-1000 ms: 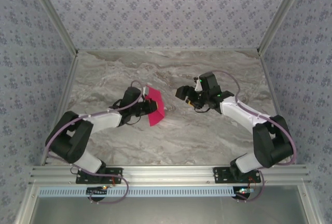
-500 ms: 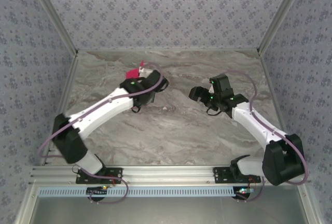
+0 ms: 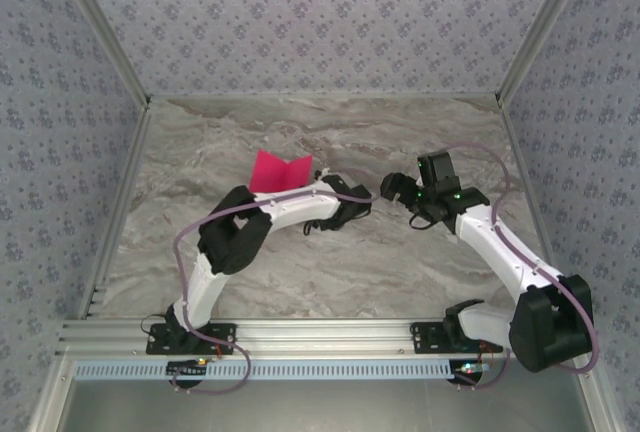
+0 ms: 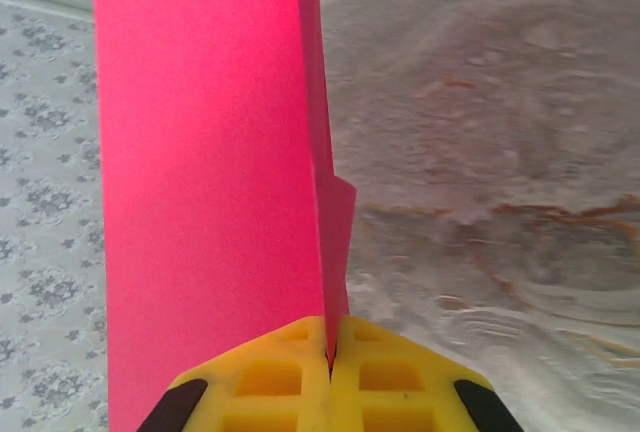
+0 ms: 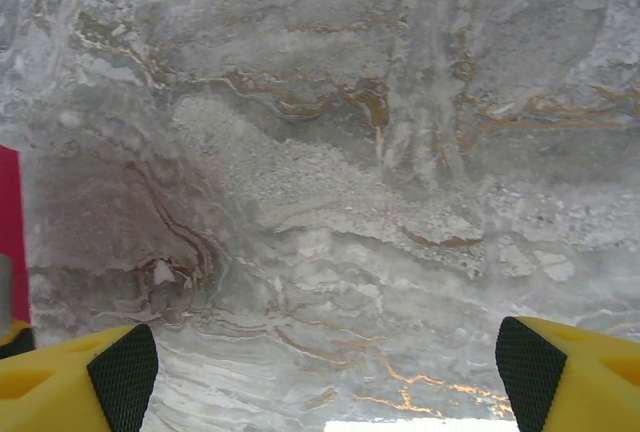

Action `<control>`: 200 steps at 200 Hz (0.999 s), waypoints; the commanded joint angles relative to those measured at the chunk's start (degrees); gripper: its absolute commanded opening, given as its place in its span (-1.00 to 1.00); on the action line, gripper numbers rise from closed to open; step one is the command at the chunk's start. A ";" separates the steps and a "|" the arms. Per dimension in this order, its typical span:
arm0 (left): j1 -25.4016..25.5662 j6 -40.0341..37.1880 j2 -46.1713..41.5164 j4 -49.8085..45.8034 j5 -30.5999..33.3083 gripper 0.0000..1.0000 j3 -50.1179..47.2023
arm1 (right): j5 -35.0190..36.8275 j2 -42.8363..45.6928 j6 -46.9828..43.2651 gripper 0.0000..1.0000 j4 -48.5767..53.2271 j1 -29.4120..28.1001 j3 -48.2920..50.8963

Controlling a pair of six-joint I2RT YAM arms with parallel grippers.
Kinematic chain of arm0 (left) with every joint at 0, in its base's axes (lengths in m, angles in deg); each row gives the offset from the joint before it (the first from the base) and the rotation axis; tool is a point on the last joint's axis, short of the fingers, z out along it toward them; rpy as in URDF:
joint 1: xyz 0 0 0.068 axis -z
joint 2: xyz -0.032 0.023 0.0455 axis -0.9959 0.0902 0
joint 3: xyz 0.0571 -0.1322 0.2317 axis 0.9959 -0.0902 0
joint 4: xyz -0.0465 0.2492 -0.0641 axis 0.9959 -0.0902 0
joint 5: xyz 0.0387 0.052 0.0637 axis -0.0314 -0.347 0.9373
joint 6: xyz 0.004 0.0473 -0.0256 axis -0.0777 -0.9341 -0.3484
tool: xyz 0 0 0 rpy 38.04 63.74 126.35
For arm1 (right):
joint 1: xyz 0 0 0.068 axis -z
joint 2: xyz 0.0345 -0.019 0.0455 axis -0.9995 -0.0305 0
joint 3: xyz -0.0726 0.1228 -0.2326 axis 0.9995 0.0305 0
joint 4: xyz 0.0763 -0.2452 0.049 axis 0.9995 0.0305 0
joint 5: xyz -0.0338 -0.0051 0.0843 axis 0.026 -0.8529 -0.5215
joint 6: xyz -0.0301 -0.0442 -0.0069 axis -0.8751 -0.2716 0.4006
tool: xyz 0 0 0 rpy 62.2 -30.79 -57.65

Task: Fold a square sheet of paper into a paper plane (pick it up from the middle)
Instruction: Turn over the paper at the center of the table.

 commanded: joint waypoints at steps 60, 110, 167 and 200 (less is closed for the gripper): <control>0.68 -1.22 0.40 14.33 -19.44 -0.92 -1.15 | 0.82 0.63 0.16 0.83 1.97 1.73 1.34; -0.40 -0.51 -0.29 17.91 -28.81 -0.75 -1.80 | -0.65 0.59 0.15 0.83 1.63 2.39 2.04; -1.91 -0.56 -9.09 23.79 -42.28 -0.21 -4.14 | -1.01 1.20 1.29 0.82 1.22 3.43 3.01; -2.70 -0.07 -18.25 27.28 -50.66 0.12 -6.36 | -0.87 1.71 1.39 0.81 1.04 4.30 3.19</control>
